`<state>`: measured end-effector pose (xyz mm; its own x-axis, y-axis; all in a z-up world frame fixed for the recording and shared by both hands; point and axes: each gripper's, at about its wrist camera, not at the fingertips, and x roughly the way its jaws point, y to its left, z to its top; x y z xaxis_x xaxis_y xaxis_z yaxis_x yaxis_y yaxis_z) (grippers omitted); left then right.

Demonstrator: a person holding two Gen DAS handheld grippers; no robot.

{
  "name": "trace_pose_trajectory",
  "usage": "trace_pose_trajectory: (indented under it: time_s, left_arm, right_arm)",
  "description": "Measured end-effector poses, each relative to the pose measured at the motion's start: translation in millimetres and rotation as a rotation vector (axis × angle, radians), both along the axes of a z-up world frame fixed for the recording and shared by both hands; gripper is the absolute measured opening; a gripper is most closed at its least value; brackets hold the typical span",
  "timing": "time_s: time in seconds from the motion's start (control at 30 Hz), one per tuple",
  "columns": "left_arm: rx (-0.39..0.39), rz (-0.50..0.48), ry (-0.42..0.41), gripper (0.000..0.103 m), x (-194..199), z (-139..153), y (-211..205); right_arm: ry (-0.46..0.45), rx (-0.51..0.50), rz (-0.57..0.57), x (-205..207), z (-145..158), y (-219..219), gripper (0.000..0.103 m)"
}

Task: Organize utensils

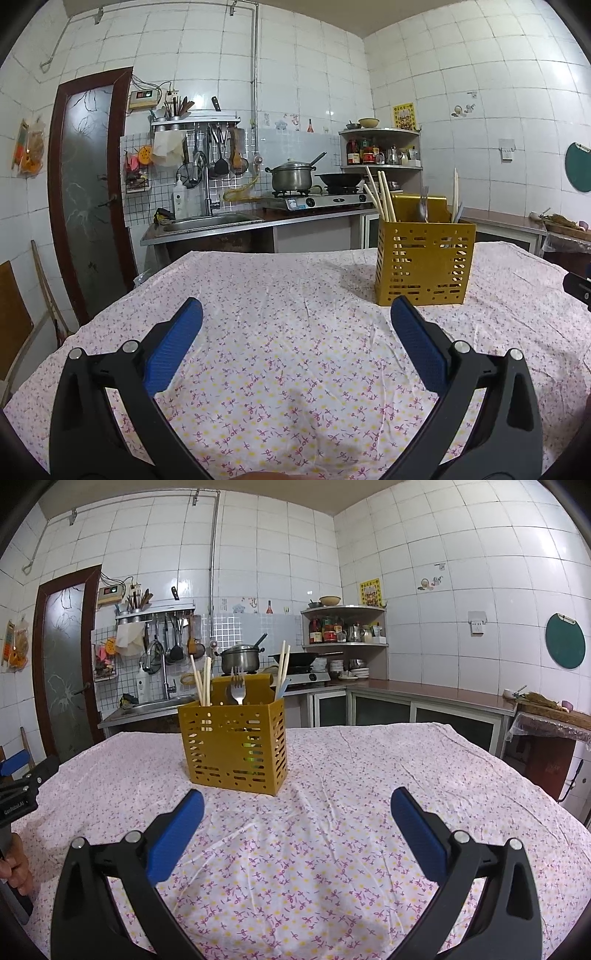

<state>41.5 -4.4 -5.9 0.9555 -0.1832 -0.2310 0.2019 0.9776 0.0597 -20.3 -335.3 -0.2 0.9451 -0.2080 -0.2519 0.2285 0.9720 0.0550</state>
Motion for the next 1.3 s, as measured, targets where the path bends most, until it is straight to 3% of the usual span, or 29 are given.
trace_pose_trajectory:
  time_s: [1.3]
  left_arm:
    - [-0.023,-0.003,0.003,0.098,-0.9,0.6,7.4]
  right_arm:
    - [0.013,0.006,0.008,4.8,-2.7,-0.7,0.099]
